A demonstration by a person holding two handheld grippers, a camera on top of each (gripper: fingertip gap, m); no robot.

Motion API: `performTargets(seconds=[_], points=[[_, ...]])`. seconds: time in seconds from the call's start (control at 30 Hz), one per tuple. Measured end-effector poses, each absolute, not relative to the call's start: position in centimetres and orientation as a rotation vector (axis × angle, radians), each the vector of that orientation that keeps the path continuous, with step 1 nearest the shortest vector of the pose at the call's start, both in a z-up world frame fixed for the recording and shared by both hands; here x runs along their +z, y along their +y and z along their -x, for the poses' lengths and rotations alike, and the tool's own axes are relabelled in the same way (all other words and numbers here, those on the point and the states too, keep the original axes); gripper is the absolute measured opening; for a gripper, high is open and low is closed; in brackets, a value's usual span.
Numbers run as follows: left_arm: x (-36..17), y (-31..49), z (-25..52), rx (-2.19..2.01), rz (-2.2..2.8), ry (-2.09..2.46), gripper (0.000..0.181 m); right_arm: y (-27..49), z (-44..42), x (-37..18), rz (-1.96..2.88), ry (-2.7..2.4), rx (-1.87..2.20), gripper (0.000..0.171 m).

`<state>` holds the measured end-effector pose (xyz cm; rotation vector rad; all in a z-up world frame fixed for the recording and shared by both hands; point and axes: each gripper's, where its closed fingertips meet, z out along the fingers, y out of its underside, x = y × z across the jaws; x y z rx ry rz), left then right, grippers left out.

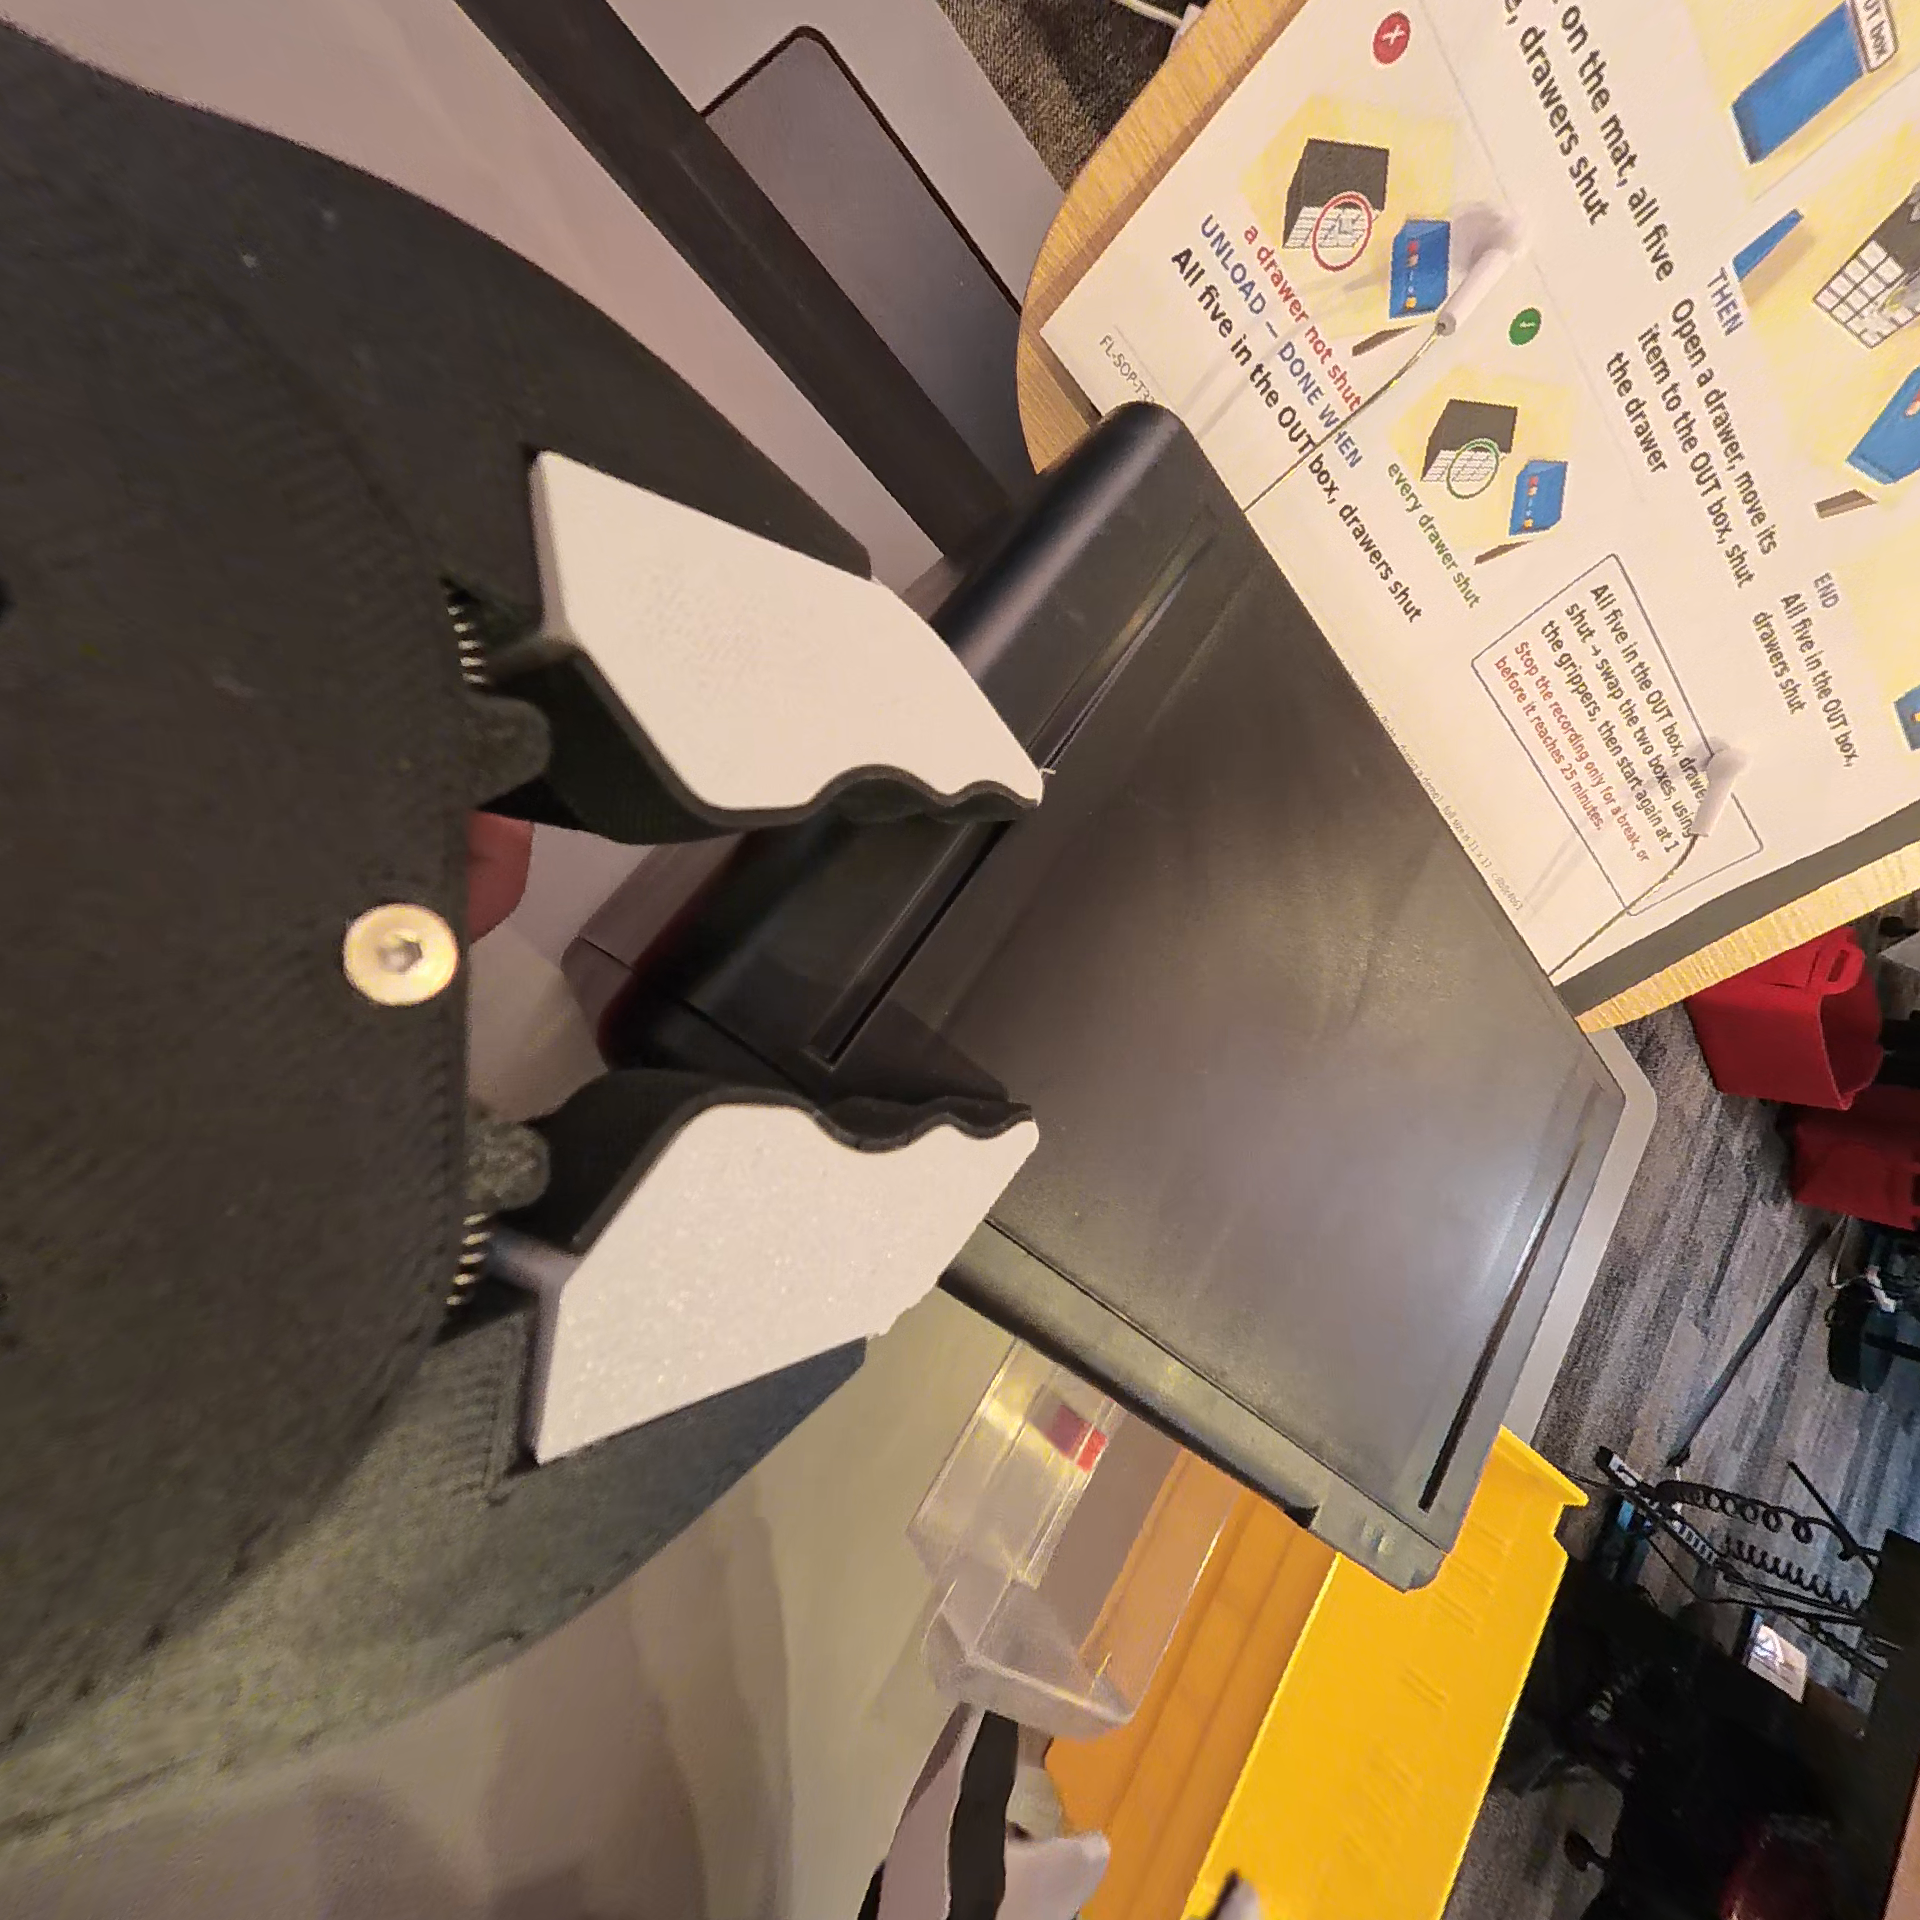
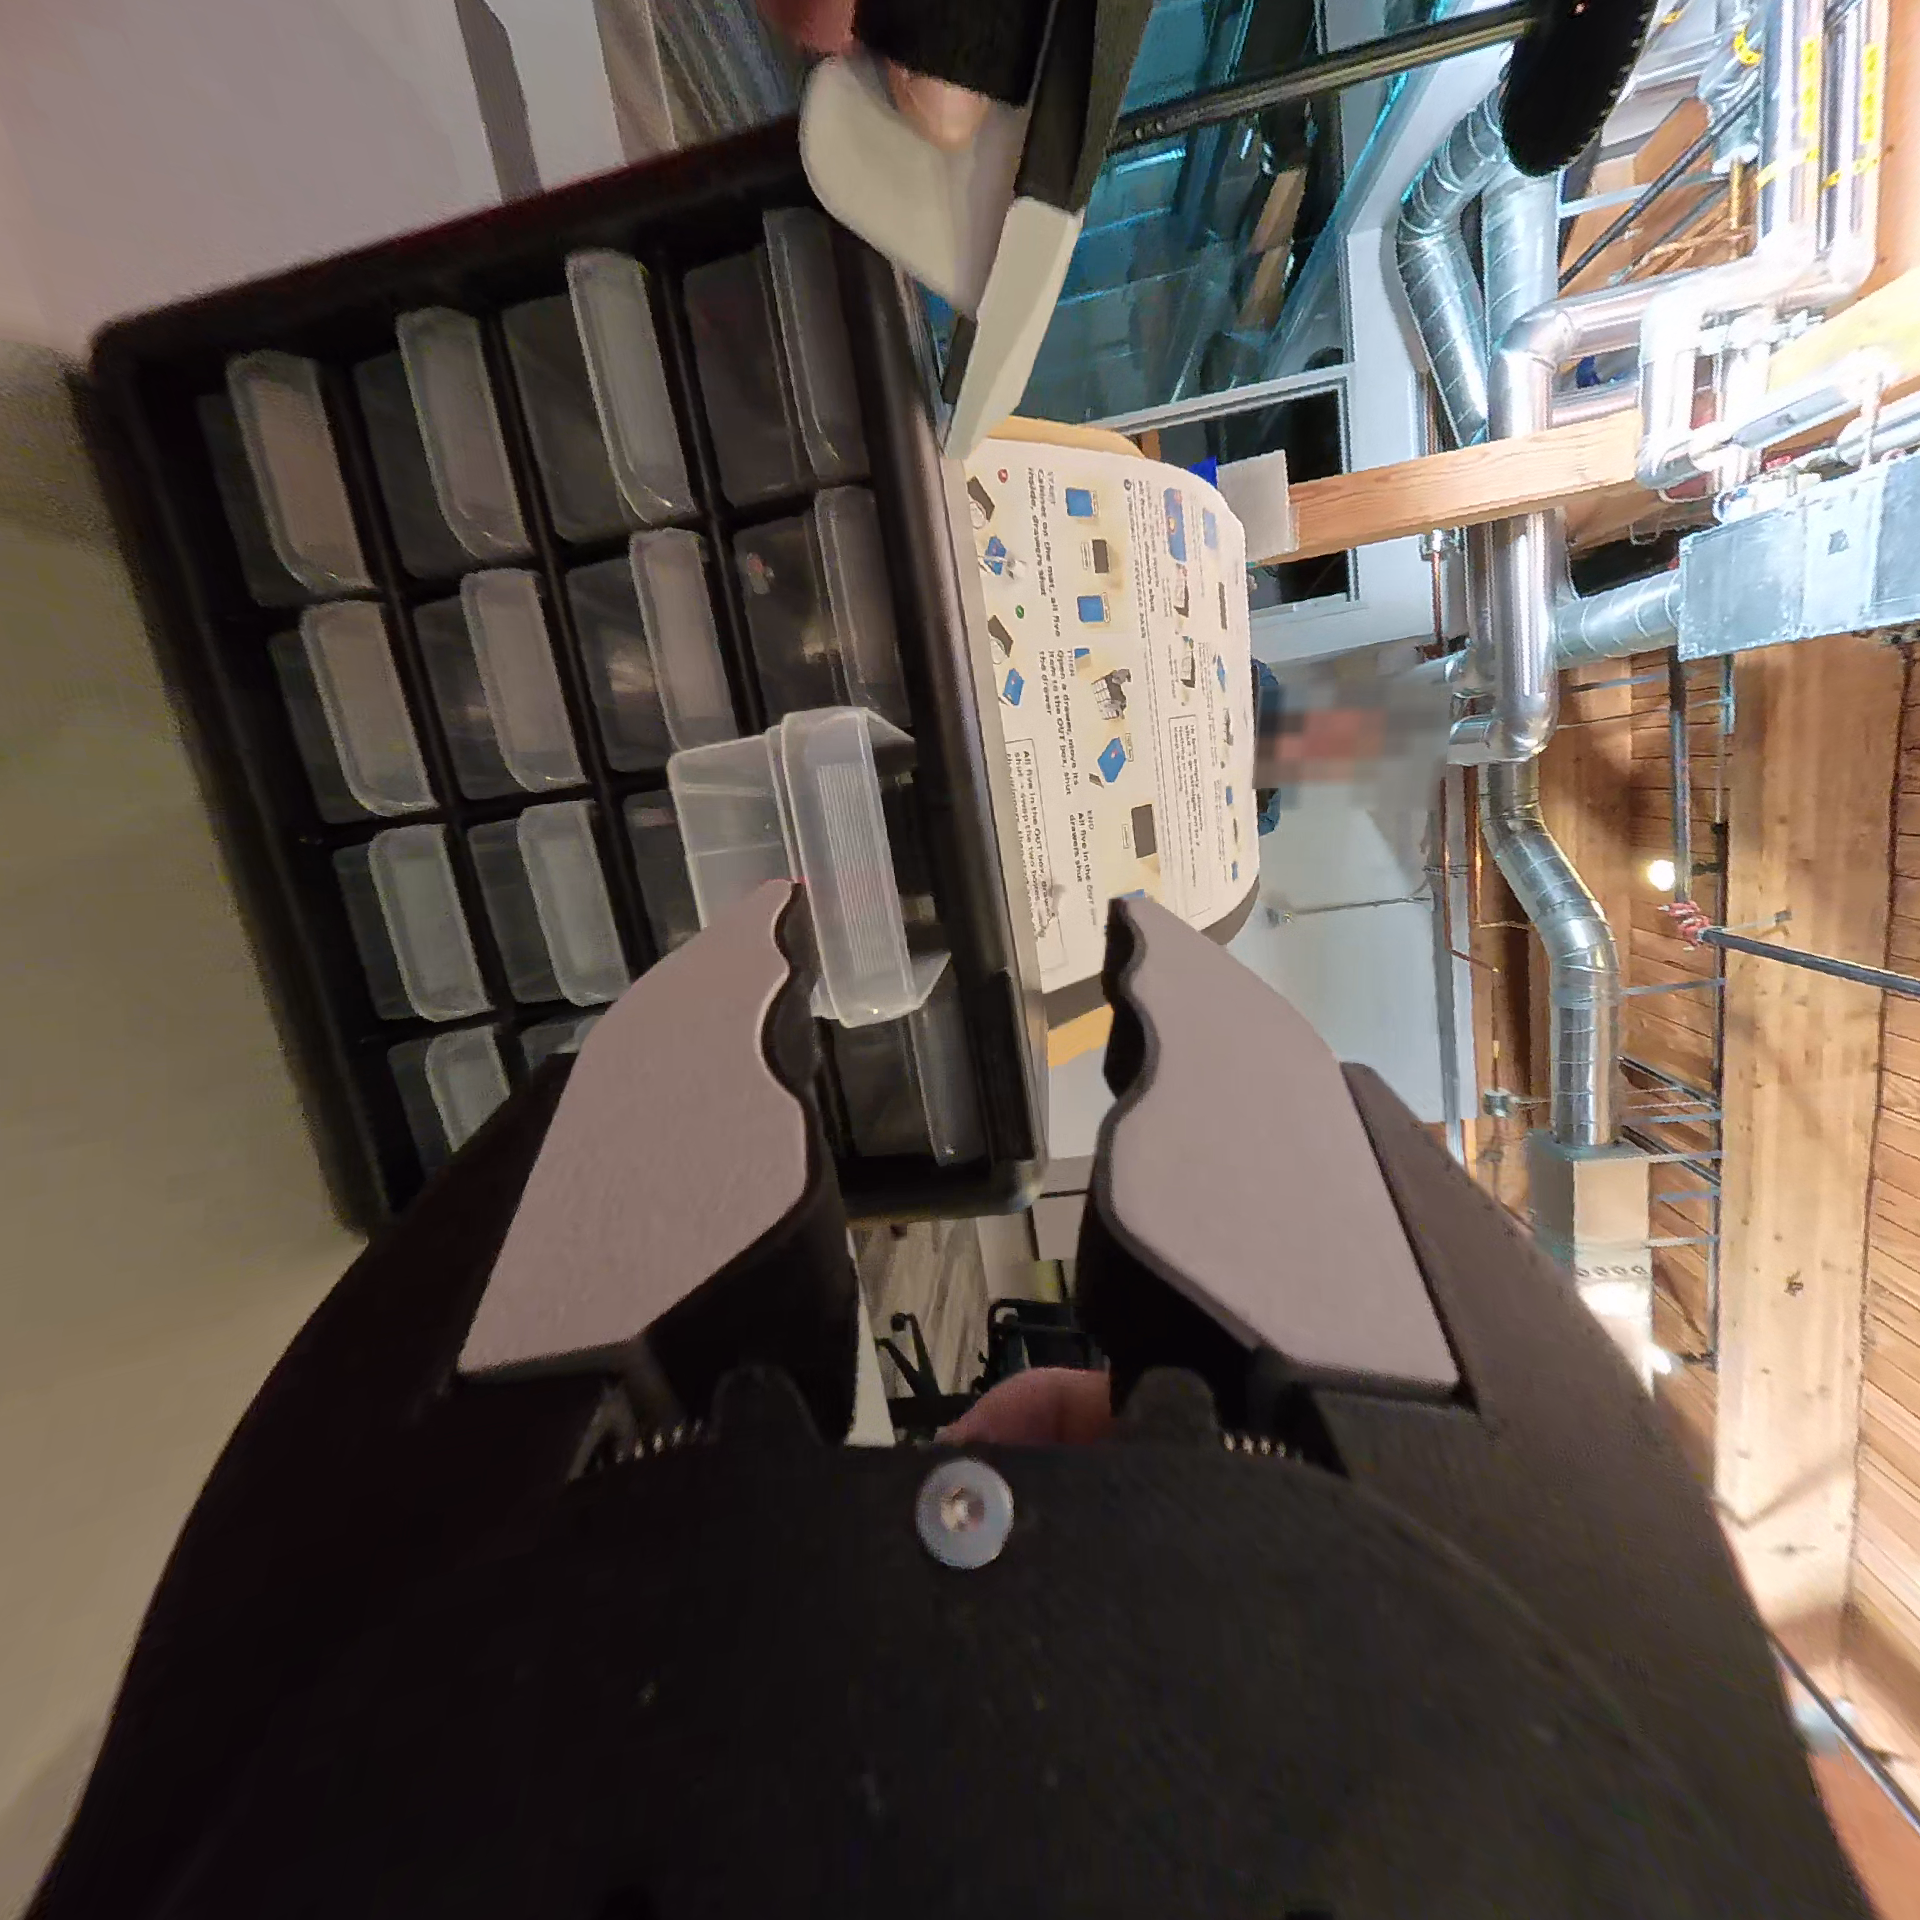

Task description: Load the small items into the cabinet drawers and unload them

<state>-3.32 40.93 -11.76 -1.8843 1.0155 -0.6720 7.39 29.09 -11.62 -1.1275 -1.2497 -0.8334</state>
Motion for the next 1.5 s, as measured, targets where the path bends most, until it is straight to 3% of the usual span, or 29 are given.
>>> performTargets(seconds=[0.03, 0.2, 0.4, 0.57, 0.67, 1.27, 1.37, 1.5], points=[[-11.8, 40.9, 3.3, -0.673, 1.884, 1.015, 0.051, 28.6, -7.3, -11.7, 1.130, -1.255, -0.813, 0.046], [-11.8, 40.9, 3.3, -0.671, 1.883, 1.017, 0.051, 26.5, -7.0, -10.9, 1.137, -1.252, -0.738, 0.033], [-11.8, 40.9, 3.3, -0.674, 1.883, 1.012, 0.051, 27.2, -7.3, -13.3, 1.288, -1.389, -0.656, 0.057], [-11.8, 40.9, 3.3, -0.675, 1.883, 1.011, 0.051, 29.1, -7.8, -14.9, 1.356, -1.444, -0.647, 0.024], [-11.8, 40.9, 3.3, -0.676, 1.882, 1.009, 0.051, 28.9, -7.5, -14.9, 1.341, -1.454, -0.644, 0.017], [-11.7, 40.9, 3.3, -0.673, 1.873, 1.009, 0.051, 25.4, -7.3, -15.8, 1.286, -1.527, -0.624, 0.017], [-11.7, 40.9, 3.3, -0.670, 1.874, 1.010, 0.051, 25.3, -7.3, -15.9, 1.284, -1.522, -0.634, 0.038], [-11.7, 40.9, 3.3, -0.672, 1.873, 1.006, 0.051, 24.6, -7.3, -15.7, 1.278, -1.536, -0.605, 0.036]])
